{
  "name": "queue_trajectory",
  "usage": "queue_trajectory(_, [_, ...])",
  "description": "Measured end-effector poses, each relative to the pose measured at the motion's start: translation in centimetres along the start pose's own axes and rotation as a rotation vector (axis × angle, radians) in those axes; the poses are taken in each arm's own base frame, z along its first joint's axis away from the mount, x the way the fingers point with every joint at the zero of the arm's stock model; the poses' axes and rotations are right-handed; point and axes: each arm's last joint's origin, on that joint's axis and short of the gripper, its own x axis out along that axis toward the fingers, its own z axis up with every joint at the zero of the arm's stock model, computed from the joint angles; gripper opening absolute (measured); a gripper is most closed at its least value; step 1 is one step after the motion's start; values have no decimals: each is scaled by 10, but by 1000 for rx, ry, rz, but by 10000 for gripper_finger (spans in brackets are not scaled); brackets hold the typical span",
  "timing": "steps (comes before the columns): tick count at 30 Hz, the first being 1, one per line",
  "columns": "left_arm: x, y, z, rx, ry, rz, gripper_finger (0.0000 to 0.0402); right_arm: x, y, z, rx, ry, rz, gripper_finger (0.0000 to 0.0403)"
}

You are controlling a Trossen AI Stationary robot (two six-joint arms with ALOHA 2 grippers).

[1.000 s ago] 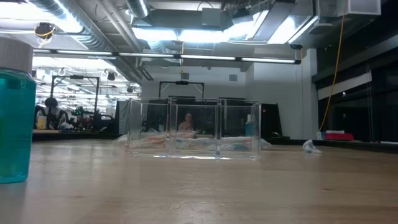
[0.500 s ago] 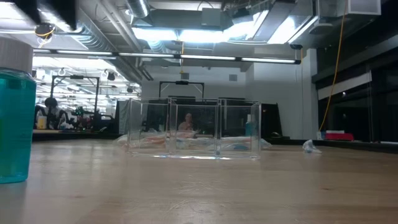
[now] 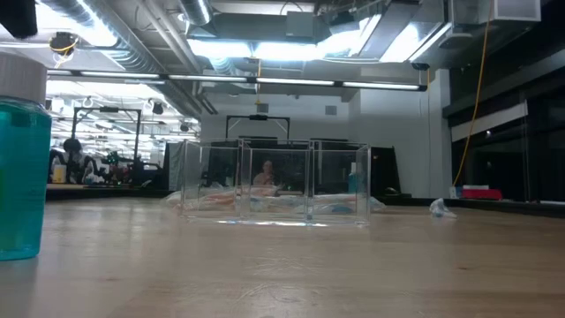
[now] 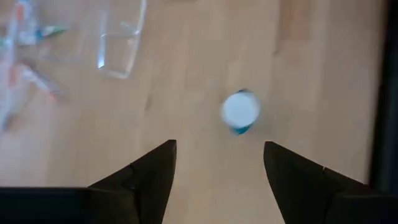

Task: Pick & Place toothbrushing station
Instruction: Put the blue mouthwash into the transparent organizer

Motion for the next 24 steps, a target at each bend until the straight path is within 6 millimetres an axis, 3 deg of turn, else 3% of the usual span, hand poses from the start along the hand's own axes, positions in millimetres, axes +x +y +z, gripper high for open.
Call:
queue_trajectory(5, [3, -3, 4, 18, -23, -30, 247, 0, 0, 0, -3, 0, 0, 14])
queue_trajectory(12, [23, 4, 7, -10, 1, 5, 248, 6, 4, -3, -18, 19, -2, 13])
queue_trajectory(24, [46, -9, 5, 29, 35, 1, 247, 12, 9, -6, -33, 39, -2, 13])
